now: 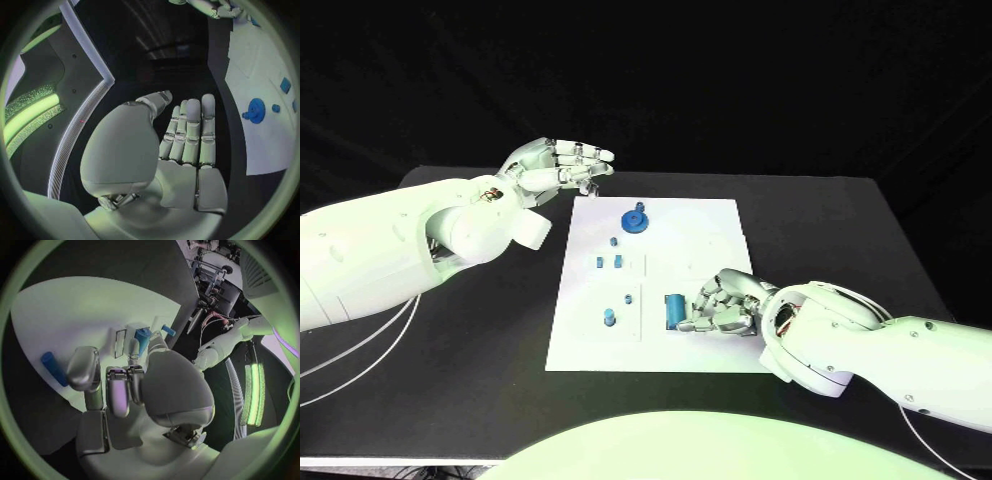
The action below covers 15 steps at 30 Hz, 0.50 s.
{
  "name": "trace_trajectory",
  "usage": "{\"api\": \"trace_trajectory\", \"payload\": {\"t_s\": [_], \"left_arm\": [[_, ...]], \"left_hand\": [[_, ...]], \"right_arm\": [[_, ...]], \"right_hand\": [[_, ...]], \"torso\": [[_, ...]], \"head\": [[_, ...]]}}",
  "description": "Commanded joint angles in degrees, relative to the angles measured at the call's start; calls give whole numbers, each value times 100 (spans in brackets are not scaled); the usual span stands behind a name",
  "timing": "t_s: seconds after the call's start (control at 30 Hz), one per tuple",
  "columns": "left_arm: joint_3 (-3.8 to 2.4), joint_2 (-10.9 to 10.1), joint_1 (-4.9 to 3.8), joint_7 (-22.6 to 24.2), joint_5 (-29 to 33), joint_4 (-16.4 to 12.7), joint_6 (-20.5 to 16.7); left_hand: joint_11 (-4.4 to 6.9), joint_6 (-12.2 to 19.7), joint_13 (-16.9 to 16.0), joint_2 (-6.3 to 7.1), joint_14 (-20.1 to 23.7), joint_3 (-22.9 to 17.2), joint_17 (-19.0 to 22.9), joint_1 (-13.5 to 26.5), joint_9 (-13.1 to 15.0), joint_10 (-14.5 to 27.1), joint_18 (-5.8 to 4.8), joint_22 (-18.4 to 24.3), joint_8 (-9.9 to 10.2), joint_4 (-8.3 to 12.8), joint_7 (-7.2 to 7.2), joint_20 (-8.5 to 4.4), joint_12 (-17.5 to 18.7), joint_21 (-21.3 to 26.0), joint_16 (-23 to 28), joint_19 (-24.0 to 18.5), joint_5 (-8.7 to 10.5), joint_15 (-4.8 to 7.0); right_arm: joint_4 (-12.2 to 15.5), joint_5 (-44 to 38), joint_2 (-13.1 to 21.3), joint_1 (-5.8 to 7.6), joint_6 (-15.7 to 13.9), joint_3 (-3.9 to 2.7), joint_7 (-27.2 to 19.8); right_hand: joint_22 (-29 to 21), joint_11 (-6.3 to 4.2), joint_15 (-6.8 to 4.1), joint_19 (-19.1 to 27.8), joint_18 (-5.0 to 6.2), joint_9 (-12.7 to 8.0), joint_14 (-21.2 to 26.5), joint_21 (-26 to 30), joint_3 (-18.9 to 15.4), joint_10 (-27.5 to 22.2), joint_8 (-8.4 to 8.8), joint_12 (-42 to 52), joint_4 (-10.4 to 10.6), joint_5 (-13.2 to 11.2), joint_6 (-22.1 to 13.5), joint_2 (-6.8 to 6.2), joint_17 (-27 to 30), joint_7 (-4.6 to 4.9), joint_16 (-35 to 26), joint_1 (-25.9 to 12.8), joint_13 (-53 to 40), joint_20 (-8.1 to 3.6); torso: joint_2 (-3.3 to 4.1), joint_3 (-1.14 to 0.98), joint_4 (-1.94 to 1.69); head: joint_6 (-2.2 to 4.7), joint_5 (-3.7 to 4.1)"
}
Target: Assemble the parts on the task board
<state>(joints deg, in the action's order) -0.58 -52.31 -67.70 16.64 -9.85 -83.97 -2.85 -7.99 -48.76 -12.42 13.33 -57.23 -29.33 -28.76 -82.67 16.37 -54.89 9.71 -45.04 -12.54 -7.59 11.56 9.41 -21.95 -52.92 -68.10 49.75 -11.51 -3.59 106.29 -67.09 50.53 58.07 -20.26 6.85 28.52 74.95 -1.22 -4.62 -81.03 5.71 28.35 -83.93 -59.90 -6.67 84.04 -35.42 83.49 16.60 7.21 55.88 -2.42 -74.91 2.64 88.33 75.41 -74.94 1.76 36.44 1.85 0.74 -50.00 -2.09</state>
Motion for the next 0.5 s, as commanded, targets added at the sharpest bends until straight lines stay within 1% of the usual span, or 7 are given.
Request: {"api": "trace_trajectory", "payload": {"t_s": [0.03, 0.1, 0.17, 0.3, 0.5], "left_arm": [[-3, 5, -1, 31, 37, -12, 80], [-3, 3, -1, 31, 37, -14, 81], [-3, 1, -1, 31, 37, -16, 80], [-3, -1, -2, 29, 37, -17, 82], [-3, -6, -2, 27, 37, -18, 82]], "left_hand": [[6, 41, -8, -20, 16, 30, 5, 38, -7, 38, 84, 5, -15, 5, 14, 5, -17, 39, 38, 36, -15, -28], [6, 41, -8, -20, 16, 30, 5, 38, -7, 38, 84, 5, -15, 5, 14, 5, -17, 39, 38, 36, -15, -28], [6, 41, -8, -20, 16, 30, 5, 38, -7, 38, 84, 5, -15, 5, 14, 5, -17, 39, 38, 36, -15, -28], [6, 41, -8, -20, 16, 30, 5, 38, -7, 38, 84, 5, -15, 5, 14, 5, -17, 39, 38, 36, -15, -28], [6, 41, -8, -20, 16, 30, 5, 38, -7, 38, 84, 5, -15, 5, 14, 5, -17, 39, 38, 36, -15, -28]], "right_arm": [[-39, -191, -31, -15, 86, 0, -3], [-77, -227, -57, -18, 69, 0, 29], [-114, -255, -84, -20, 54, 0, 52], [-194, -313, -135, -22, 19, 0, 90], [-226, -364, -168, -22, -10, 0, 102]], "right_hand": [[27, -23, -16, -36, -35, -12, -501, -16, 36, 174, 22, -2, 7, 55, 38, 15, -953, -10, -1, 70, -888, -12], [28, -23, -17, -36, -35, -12, -502, -16, 41, 175, 23, -1, 9, 62, 41, 23, -959, -11, 1, 69, -889, -13], [35, -24, -18, -41, -37, -15, -502, -26, 52, 182, 26, 7, 11, 81, 49, 44, -959, -14, 1, 65, -898, -14], [40, -29, -22, -44, -37, -20, -503, -26, 73, 189, 32, 14, 12, 107, 60, 91, -960, -19, 1, 61, -907, -16], [46, -32, -24, -48, -38, -23, -503, -31, 88, 193, 38, 19, 13, 122, 65, 129, -964, -21, 2, 53, -913, -18]], "torso": [[7, 5, -3], [7, 8, 2], [9, 5, 4], [8, 2, -4], [2, 4, -3]], "head": [[0, 0], [0, -3], [0, -6], [0, -4], [0, -9]]}}
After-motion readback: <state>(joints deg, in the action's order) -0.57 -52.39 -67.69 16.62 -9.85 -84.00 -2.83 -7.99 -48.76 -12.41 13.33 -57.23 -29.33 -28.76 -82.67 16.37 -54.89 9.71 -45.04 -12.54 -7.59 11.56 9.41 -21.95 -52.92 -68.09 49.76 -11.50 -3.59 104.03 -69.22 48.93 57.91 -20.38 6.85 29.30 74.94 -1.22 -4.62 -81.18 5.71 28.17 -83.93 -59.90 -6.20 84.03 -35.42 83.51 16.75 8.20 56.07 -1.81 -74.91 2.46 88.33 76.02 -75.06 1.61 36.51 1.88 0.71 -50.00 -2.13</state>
